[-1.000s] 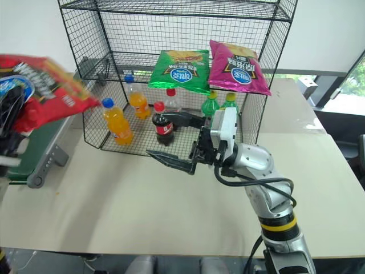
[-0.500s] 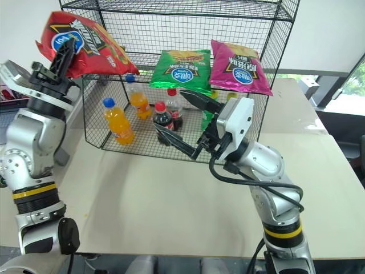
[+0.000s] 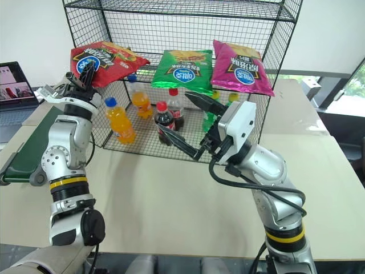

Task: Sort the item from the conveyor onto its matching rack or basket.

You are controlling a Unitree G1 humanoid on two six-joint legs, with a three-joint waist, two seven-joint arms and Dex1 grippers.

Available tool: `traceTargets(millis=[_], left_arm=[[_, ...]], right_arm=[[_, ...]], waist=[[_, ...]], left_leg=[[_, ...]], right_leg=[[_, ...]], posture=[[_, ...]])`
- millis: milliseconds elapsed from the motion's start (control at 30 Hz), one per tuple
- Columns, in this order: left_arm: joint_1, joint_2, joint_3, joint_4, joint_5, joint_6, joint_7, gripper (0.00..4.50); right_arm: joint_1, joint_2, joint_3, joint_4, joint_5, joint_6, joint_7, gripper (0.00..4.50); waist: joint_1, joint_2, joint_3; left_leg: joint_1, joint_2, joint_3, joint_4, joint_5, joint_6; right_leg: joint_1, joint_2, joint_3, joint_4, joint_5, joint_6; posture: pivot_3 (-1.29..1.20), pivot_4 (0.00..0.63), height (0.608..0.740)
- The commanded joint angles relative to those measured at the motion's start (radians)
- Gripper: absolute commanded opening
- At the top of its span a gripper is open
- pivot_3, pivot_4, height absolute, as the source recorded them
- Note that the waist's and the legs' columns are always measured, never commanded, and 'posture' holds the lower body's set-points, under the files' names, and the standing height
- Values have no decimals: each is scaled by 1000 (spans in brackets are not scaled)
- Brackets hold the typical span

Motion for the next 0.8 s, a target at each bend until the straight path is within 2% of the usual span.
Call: traceTargets(millis=[33, 133, 333, 567, 800], left_arm=[[-39, -26, -4, -45, 31, -7, 23, 60], [-113, -40, -29, 4, 114, -31, 17, 60], [-247, -61, 5, 182, 211, -75, -19, 60], [-302, -96, 36, 240, 256, -78, -55, 60], [-317, -110, 57, 251, 289, -78, -62, 60]], right_arm=[[-3, 1, -10, -41, -2, -23, -12, 4500], [-1, -1, -9, -40, -6, -23, -10, 4500], [-13, 3, -9, -35, -24, -29, -17, 4500], [-99, 55, -42, -10, -110, -85, -124, 4500], [-112, 56, -33, -12, -107, -75, -127, 4500]], waist=[[0, 0, 0], [7, 0, 0], [15, 0, 0], [11, 1, 0], [13, 1, 0]], left_leg=[[0, 0, 0, 1, 0, 0], [-1, 0, -2, 3, 0, 0], [-2, -1, -3, 3, 0, 0], [-3, -1, -3, 2, 1, 1], [-2, -1, -3, 3, 1, 1]], right_leg=[[0, 0, 0, 0, 0, 0], [1, 0, -2, 0, 0, 0], [2, 0, -3, -1, 1, 1], [0, 0, -3, -1, 1, 1], [0, 0, -3, -1, 1, 1]], posture=[[0, 150, 740], [0, 150, 740], [0, 150, 740], [0, 150, 740], [0, 150, 740]])
